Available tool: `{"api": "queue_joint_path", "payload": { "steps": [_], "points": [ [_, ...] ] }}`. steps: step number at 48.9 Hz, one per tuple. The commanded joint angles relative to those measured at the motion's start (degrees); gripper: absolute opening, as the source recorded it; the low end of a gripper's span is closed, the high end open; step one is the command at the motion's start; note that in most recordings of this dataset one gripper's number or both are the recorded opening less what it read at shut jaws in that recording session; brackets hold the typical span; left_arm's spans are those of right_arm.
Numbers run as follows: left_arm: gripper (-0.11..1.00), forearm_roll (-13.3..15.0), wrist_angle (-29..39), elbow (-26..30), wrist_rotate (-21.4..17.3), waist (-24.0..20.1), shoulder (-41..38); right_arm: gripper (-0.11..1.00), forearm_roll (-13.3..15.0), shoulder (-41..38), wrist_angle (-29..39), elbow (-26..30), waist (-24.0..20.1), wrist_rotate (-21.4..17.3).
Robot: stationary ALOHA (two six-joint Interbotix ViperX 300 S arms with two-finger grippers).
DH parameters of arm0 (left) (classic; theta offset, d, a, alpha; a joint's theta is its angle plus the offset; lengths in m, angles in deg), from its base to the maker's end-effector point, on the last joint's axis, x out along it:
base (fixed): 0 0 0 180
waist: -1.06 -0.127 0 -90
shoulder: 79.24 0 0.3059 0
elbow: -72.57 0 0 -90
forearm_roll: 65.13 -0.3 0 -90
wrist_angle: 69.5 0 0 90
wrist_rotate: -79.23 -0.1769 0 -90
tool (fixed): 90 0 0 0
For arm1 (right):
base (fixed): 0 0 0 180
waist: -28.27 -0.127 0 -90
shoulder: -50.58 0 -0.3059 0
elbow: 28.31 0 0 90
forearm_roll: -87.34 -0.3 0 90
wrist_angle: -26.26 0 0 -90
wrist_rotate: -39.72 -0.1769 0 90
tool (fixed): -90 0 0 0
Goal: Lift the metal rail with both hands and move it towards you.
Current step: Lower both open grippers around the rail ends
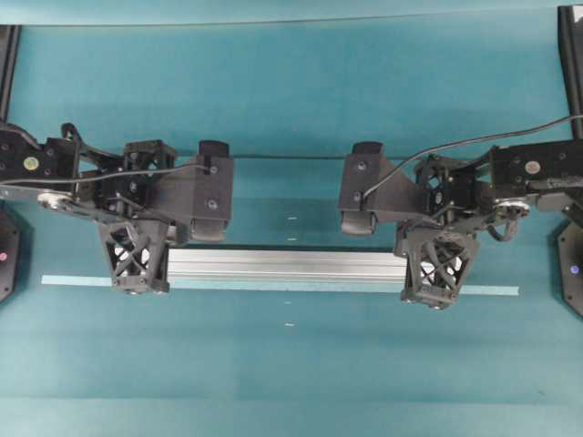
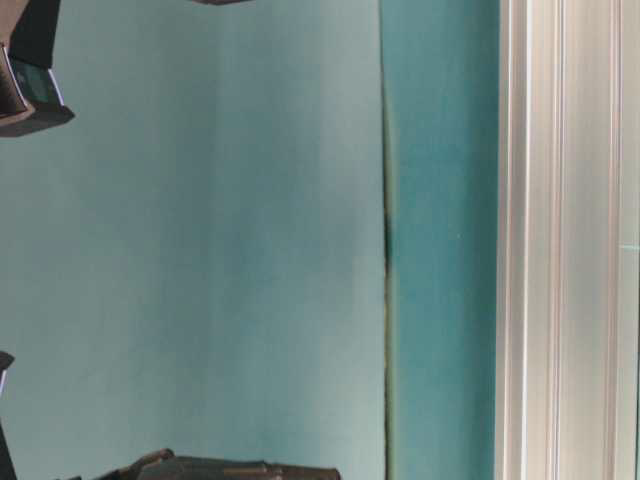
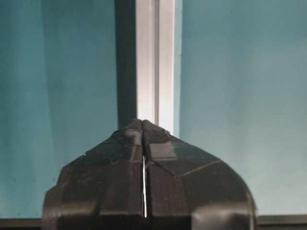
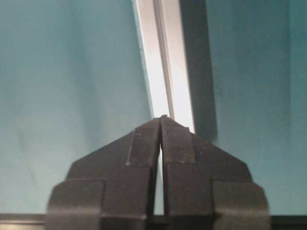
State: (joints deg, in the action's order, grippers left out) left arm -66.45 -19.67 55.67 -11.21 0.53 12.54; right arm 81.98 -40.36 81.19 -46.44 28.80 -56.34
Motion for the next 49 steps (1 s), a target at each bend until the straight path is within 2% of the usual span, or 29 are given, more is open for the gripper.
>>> {"api": "queue_joint_path", "payload": {
  "steps": [1, 5, 9, 14, 19, 23, 25, 49],
  "points": [
    [-0.02, -0.3, -0.6, 0.5, 0.2, -0.1, 0.6, 0.15, -0.3, -0.2, -0.6, 0.0, -0.2, 0.1],
    [0.04, -0.3, -0.6, 0.4, 0.3, -0.2, 0.4, 0.27, -0.2, -0.3, -1.0, -0.3, -0.2, 0.1],
    [0.17, -0.3, -0.6, 0.4, 0.4, -0.1, 0.2, 0.51, -0.2, -0.4, -1.4, -0.7, -0.2, 0.1],
    [0.45, -0.3, -0.9, 0.1, 0.6, 0.4, -0.2, 0.8, 0.0, -0.6, -2.5, -1.5, -0.4, 0.3],
    [0.77, -0.3, -2.4, -1.2, 0.8, 1.4, -0.6, 0.98, 2.7, -0.6, -4.7, -2.5, -2.0, 1.2],
    [0.95, -0.3, -3.3, -2.5, 1.2, 1.8, -1.4, 1.0, 3.8, -0.7, -5.8, -3.1, -2.8, 2.2],
    [0.99, -0.3, -4.0, -3.3, 1.7, 1.9, -1.8, 1.0, 3.8, -0.8, -6.2, -3.2, -2.9, 2.4],
    [0.99, -0.3, -11.7, -7.6, 2.4, 1.4, -7.2, 1.0, 4.1, -3.8, -14.0, -7.7, -2.9, 3.2]
  ]
}}
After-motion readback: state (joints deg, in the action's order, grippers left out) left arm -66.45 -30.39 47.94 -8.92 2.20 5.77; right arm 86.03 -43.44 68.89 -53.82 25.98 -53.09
